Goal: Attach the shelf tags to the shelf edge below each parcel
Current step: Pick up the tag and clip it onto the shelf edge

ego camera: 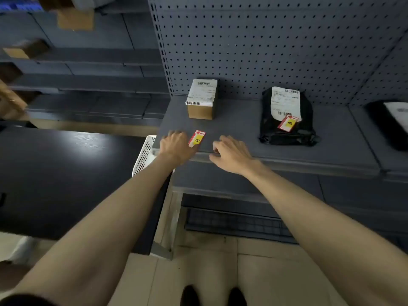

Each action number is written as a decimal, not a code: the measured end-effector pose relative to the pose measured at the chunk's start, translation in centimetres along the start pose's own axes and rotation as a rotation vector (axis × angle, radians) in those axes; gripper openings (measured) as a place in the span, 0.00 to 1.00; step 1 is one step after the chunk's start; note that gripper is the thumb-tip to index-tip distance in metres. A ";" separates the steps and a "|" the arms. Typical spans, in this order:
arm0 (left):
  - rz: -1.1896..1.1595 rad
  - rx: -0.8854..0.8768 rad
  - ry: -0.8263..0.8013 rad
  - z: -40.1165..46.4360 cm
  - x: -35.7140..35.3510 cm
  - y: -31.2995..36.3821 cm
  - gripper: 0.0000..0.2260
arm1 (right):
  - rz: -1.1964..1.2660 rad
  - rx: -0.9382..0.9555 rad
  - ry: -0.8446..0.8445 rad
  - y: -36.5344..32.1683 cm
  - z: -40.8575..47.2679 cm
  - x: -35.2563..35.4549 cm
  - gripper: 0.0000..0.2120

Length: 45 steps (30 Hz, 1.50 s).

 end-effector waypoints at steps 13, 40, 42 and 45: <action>-0.209 0.101 -0.141 5.5 -2.4 -0.2 0.17 | -0.018 -0.093 0.109 0.9 4.1 -0.7 0.13; -0.352 -0.301 -0.050 -1.2 -1.6 -5.0 0.11 | 0.419 -0.159 0.125 -0.9 2.4 -0.1 0.04; -0.349 -0.319 -0.030 -1.5 -1.8 -5.1 0.12 | 0.408 -0.160 0.137 -1.0 2.4 -0.1 0.05; -0.380 -0.311 -0.007 -1.5 -2.0 -5.4 0.11 | 0.388 -0.172 0.146 -1.1 2.4 -0.4 0.06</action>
Point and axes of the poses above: each hand's wrist, its own z-axis towards the middle knuckle, its own x-axis out of the back of the hand, y = z × x, the point moved 5 cm from there along z, towards the middle knuckle, and after that the axes turned 1 degree about y, right-handed, at the moved point
